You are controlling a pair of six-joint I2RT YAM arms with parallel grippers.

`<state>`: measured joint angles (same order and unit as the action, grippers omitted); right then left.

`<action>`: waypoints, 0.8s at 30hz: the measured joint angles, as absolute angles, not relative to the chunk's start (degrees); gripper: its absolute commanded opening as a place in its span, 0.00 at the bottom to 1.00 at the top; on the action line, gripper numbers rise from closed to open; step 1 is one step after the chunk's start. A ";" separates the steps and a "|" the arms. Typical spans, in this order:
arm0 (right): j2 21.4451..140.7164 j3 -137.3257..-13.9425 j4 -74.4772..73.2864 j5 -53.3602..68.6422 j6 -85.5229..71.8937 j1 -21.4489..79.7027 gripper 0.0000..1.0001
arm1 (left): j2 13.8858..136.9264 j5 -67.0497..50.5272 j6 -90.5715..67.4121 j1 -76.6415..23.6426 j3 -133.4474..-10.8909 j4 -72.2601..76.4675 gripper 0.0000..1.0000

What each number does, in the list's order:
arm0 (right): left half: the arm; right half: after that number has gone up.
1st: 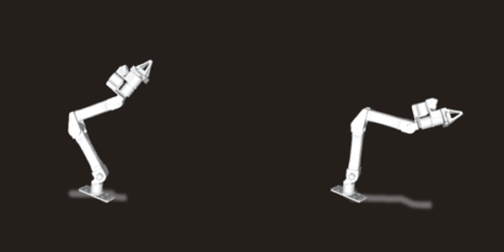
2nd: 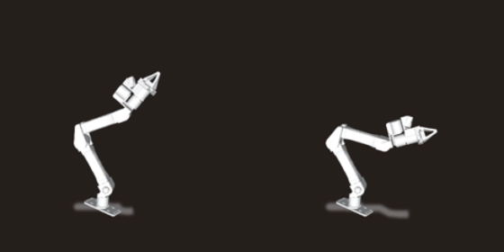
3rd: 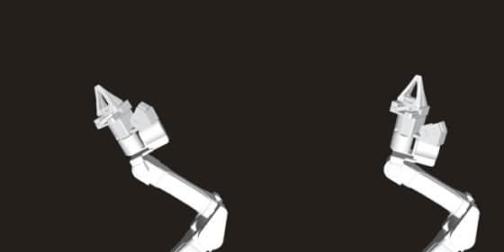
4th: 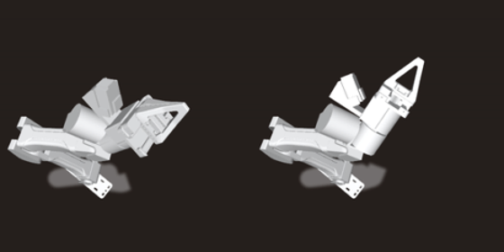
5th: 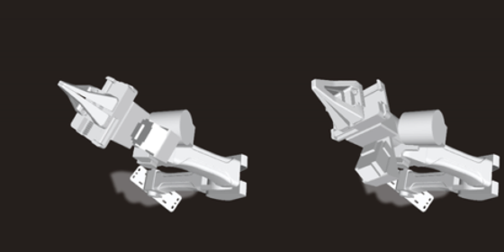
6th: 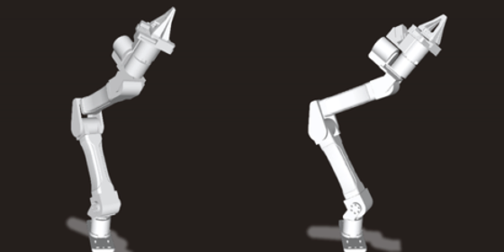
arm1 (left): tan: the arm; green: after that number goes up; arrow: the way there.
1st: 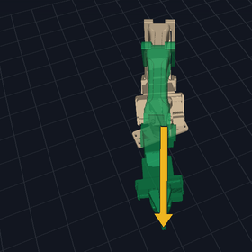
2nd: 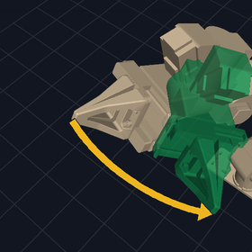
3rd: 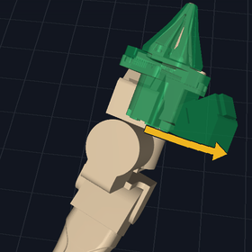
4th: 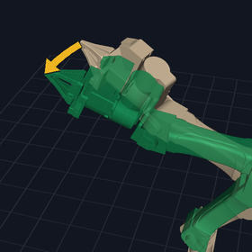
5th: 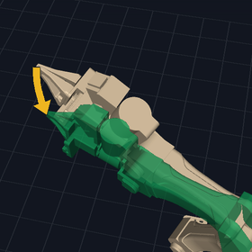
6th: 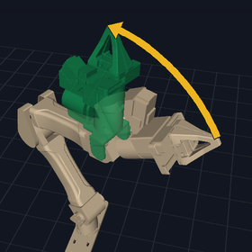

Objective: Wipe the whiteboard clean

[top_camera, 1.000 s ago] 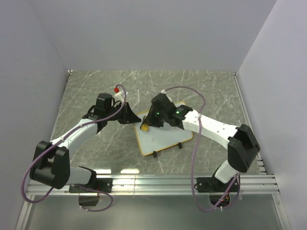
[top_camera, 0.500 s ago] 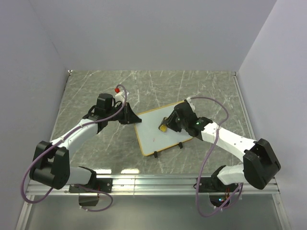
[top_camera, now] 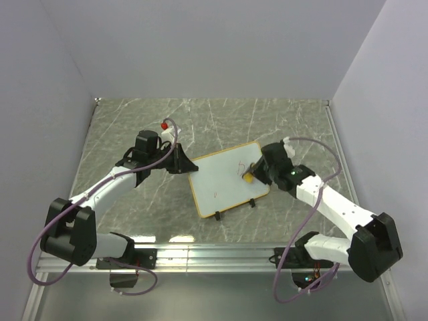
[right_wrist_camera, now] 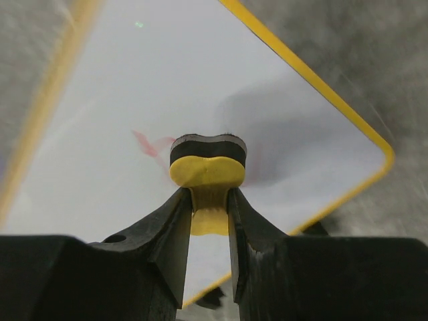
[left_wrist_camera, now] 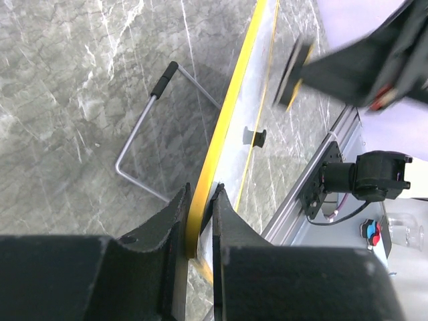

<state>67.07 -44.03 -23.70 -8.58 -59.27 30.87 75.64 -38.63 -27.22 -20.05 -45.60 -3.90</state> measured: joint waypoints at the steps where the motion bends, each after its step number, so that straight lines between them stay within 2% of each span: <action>1: 67.81 -46.46 -23.64 -8.47 -58.70 30.24 0.00 | 75.64 -38.48 -27.22 -20.14 -45.65 -3.90 0.00; 7: 75.13 -60.40 -20.58 -7.16 -56.10 28.05 0.00 | 75.85 -37.63 -27.22 -20.93 -46.02 -3.81 0.00; 12: 80.71 -62.22 -18.46 -5.48 -55.92 27.68 0.00 | 75.94 -37.04 -27.27 -21.32 -46.04 -3.70 0.00; 16: 80.44 -55.59 -15.55 -3.44 -57.58 27.68 0.00 | 75.96 -36.47 -27.53 -21.37 -46.06 -3.92 0.00; 24: 68.60 -37.45 -13.65 -1.63 -60.84 27.46 0.00 | 76.03 -36.56 -27.66 -21.47 -46.22 -3.95 0.00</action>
